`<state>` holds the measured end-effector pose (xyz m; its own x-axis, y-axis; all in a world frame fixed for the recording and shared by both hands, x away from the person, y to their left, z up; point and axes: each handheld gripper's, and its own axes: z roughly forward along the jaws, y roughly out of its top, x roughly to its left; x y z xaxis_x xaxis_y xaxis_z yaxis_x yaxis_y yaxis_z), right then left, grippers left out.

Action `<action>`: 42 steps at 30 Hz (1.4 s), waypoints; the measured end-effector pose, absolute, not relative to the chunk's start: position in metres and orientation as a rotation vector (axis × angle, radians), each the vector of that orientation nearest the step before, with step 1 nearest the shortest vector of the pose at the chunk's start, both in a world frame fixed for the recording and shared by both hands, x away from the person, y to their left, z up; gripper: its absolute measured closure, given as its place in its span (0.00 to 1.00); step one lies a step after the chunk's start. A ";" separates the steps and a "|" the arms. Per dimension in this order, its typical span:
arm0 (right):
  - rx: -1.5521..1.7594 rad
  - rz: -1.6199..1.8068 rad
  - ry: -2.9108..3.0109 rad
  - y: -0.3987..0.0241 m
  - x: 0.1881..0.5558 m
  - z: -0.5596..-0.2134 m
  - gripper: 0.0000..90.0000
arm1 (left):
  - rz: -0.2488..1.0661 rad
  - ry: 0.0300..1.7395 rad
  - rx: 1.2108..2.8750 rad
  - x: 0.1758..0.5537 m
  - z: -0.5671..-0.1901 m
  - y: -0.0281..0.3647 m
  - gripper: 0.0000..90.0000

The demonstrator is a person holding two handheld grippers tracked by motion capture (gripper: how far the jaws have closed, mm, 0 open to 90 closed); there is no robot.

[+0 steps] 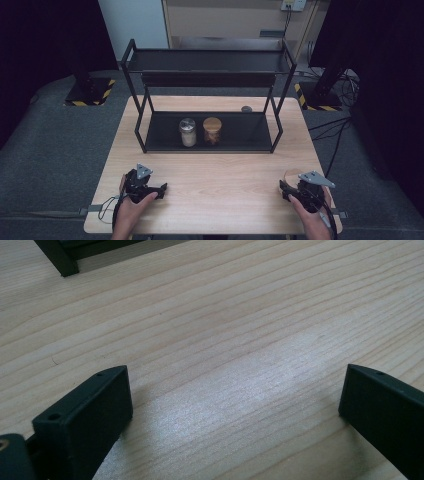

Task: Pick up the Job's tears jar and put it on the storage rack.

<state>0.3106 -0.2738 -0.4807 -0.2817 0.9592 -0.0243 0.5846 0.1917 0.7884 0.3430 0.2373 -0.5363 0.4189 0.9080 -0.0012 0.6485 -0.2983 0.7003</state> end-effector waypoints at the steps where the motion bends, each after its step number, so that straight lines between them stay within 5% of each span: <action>1: 1.432 0.923 1.949 -0.273 0.311 -0.480 0.29 | 0.535 1.313 2.050 0.343 -0.536 0.237 0.00; 42: 1.332 0.958 2.024 -0.224 0.338 -0.462 0.29 | 0.537 1.316 2.049 0.343 -0.536 0.237 0.00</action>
<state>0.3382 -0.2238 -0.4616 -0.3734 0.9264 -0.0476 0.5505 0.2626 0.7925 0.3430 0.2369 -0.5363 0.4163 0.9092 -0.0003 0.6494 -0.2971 0.7000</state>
